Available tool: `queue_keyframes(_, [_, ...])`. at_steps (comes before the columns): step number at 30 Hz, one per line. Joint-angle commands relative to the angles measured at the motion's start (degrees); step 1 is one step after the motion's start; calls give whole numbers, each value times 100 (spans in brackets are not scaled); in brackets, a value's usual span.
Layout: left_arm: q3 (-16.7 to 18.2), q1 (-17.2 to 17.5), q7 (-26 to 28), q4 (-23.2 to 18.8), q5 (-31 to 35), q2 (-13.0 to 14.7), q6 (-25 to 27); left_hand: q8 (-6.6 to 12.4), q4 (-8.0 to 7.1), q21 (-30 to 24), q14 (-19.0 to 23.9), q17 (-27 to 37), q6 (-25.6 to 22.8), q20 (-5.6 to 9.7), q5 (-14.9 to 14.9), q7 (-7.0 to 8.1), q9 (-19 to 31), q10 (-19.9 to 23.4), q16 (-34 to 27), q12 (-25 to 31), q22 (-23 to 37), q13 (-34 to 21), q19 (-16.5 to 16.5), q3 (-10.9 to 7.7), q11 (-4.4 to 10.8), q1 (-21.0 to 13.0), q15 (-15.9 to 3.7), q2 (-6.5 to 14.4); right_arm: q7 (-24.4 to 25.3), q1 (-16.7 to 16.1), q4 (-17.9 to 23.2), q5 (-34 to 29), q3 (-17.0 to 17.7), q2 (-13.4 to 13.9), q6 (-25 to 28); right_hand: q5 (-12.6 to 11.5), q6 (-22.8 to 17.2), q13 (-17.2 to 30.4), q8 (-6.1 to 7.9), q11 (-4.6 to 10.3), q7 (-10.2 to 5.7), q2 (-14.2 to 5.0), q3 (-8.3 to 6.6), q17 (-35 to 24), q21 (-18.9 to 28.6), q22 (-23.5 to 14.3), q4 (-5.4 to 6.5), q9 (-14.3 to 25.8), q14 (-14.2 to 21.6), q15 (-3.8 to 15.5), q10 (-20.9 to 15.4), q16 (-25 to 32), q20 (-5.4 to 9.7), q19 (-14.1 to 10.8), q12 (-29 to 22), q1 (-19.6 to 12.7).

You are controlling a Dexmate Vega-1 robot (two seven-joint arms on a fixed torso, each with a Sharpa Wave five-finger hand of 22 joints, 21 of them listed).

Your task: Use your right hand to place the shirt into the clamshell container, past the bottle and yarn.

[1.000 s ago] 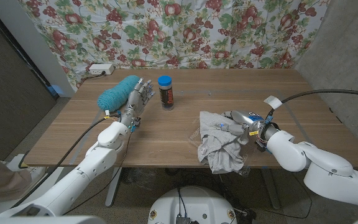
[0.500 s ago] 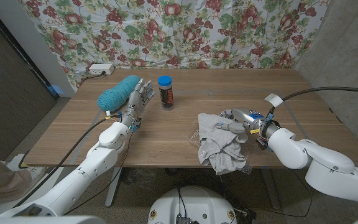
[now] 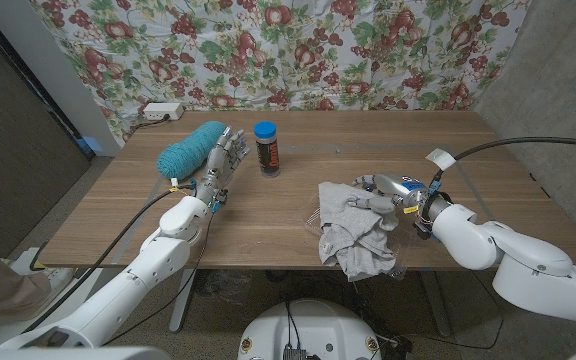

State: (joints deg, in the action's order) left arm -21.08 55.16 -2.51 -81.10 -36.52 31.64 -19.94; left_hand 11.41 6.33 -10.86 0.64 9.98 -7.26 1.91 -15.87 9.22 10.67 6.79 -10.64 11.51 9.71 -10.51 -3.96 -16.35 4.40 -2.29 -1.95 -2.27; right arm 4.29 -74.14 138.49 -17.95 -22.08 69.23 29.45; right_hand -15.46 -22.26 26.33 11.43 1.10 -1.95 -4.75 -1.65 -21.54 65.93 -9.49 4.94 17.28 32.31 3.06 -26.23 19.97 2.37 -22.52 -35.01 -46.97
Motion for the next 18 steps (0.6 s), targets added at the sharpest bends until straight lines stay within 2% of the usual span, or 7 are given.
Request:
queue_keyframes(1, [12,8,-38,48,-28,-15,-72,-9,-2,-24,-27,21,-21,312,-1,28,19,42,8,14,34,-25,-40,13,32,-32,-379,41,37,-58,22,122,125,102,-127,12,73,-43,-8,-36,9,-8,36,-27,-77,-29,61,-19,-84,797,92,29,473,76,99,117])
queue_keyframes(5, [29,31,-26,46,-36,-9,-87,-9,-2,-23,-21,21,-23,314,-1,25,19,37,5,12,34,-25,-39,14,35,-32,-381,41,94,-105,49,96,153,112,-69,31,107,-93,1,-60,9,-14,62,-35,-155,-33,106,-52,-162,743,175,31,404,137,206,244])
queue_keyframes(9, [37,38,-51,57,-50,4,-93,-7,-1,-23,-24,21,-26,312,-1,22,19,37,6,12,34,-25,-38,15,32,-32,-382,41,138,-148,86,83,180,118,-16,73,169,-161,11,-108,11,-22,176,-60,-246,-48,263,-96,-201,685,147,85,314,178,303,633])
queue_keyframes(18, [42,33,-104,93,-69,7,-118,-5,0,-22,-26,21,-33,313,-1,23,19,32,6,10,34,-25,-36,16,32,-32,-380,42,341,-217,112,-36,158,17,51,86,148,-247,46,-146,4,-110,242,-123,-359,-71,327,-161,-518,595,300,83,249,283,504,987])
